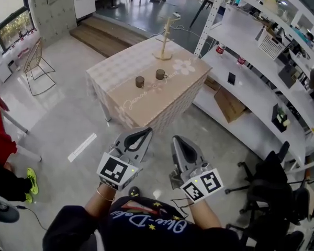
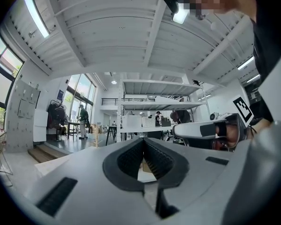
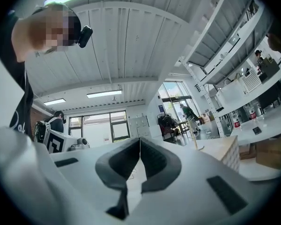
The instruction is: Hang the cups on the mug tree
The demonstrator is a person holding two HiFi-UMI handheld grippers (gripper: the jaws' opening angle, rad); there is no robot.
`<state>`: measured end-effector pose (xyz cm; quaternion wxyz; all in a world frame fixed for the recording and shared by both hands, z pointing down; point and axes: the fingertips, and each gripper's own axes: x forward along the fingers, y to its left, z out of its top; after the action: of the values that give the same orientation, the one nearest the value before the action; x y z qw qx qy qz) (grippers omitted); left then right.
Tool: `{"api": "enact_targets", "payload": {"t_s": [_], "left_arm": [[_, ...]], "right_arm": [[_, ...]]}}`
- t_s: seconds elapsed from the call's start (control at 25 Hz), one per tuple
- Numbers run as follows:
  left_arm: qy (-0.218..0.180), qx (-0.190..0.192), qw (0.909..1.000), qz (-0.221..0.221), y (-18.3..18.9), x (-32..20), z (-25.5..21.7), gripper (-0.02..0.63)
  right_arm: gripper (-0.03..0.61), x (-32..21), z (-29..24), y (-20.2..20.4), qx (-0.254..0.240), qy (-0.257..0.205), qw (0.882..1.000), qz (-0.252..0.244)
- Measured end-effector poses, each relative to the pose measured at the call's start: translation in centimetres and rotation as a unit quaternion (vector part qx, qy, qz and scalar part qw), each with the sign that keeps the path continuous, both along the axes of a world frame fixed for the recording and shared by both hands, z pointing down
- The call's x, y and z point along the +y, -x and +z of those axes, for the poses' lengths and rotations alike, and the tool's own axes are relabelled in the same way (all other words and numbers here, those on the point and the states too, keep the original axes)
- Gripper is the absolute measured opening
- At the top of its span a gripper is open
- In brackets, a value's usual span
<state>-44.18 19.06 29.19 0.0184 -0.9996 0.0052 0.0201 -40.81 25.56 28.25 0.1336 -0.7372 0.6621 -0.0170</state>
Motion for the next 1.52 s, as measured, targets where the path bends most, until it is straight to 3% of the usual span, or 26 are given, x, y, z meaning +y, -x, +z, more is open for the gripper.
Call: {"api": "enact_targets", "payload": {"t_s": [0.52,0.76,1.2,1.52], "left_arm": [[0.021,0.0,0.9992,0.035,0.1,-4.1,0.9,0.008],[0.025,-0.004,0.9987,0.044,-0.7,-4.2,1.9,0.008],[0.013,-0.025,0.9996,0.007,-1.7,-6.1,2.2,0.008],[0.012,-0.02,0.9997,0.007,-5.5,-6.2,1.7,0.008]], "right_arm": [[0.011,-3.5,0.6,0.6,0.007,0.023,0.999,0.035],[0.011,-3.2,1.1,-0.9,-0.005,0.022,0.998,0.053],[0.011,-5.9,1.2,-2.9,-0.012,0.007,1.0,0.016],[0.011,-6.2,1.4,-5.9,-0.015,0.007,1.0,0.001]]}}
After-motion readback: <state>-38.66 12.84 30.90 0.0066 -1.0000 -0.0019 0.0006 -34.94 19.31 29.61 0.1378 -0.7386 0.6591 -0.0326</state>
